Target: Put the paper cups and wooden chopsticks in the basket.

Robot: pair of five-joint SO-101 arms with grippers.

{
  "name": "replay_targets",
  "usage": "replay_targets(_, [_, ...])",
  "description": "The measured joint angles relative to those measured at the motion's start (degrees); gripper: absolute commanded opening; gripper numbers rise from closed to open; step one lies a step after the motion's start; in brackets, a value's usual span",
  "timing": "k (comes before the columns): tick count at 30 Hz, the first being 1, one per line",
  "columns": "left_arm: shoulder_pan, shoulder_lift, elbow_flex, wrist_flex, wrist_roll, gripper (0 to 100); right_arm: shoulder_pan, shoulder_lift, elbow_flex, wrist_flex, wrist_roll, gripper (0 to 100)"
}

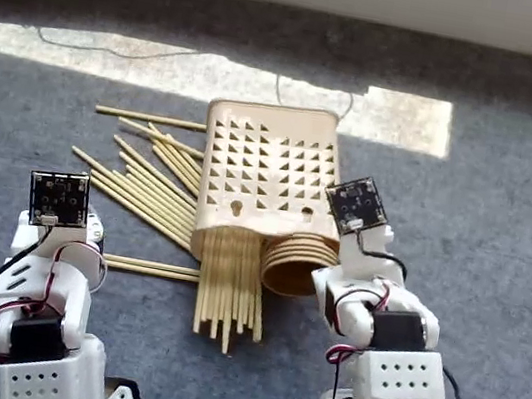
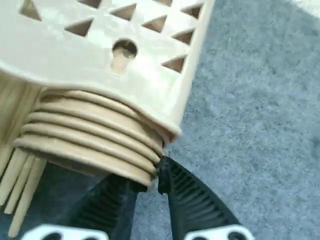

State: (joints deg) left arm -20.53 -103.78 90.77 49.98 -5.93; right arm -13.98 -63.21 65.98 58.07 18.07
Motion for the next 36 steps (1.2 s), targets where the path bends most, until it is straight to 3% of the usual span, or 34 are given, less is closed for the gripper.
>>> replay_targets(11, [0.0, 0.0, 0.0, 0.0, 0.0, 1, -0.2, -0.8, -6.9, 3.7, -8.8, 0.7])
replay_targets(19, [0.0, 0.0, 0.0, 0.1, 0.0, 1, -0.1, 13.1, -27.3, 13.9, -11.6, 0.7])
replay_targets(36, [0.0, 0.0, 0.0, 0.1, 0.0, 1, 0.2, 48.8, -64.8, 21.3, -13.2, 1.0])
